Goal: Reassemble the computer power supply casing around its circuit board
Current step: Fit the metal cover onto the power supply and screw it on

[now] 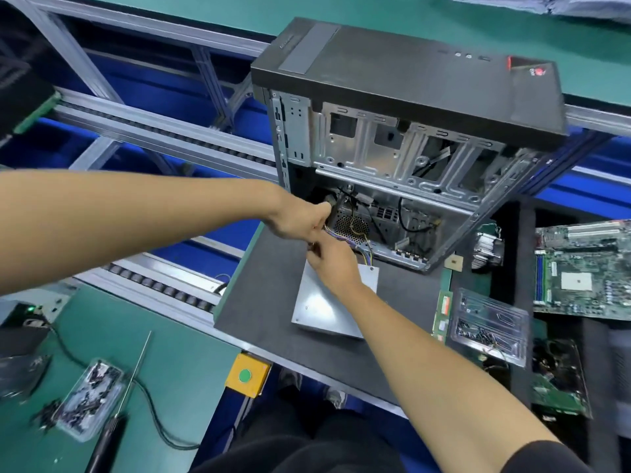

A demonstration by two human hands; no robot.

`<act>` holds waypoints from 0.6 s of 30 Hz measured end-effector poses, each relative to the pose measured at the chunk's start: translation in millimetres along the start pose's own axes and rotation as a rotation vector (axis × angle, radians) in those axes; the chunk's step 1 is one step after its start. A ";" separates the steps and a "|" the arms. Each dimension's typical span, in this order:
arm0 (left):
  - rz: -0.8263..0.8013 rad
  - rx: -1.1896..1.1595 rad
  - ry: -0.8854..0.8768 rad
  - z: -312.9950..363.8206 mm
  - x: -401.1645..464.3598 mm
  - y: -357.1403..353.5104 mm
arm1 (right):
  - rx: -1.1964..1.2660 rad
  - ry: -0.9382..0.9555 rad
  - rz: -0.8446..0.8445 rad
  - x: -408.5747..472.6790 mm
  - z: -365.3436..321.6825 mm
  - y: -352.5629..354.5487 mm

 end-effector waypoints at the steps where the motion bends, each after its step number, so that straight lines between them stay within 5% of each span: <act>1: -0.042 0.045 -0.003 3.1 -0.2 2.2 | 0.004 -0.015 0.002 -1.5 3.1 -3.3; 5: -0.103 0.240 0.066 6.4 -0.9 -1.9 | 0.017 0.045 0.065 -8.0 9.6 -8.0; 8: 0.081 0.449 0.104 5.1 -3.3 -2.2 | -0.001 0.021 0.078 -9.0 5.6 -6.0; 15: 0.003 0.868 -0.309 16.5 6.2 13.6 | -0.038 -0.108 0.029 -3.9 8.6 -11.3; 18: -0.028 0.833 -0.352 15.7 7.6 16.9 | -0.100 -0.061 0.014 0.6 11.6 -14.0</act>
Point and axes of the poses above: each hand's wrist, its own x-axis towards the middle knuckle, its own y-axis out of the back of the hand, z = x × y, the point moved 1 cm from there along x, towards the middle knuckle, and after that the axes turned 5 degrees about z, right-handed, at the moved point
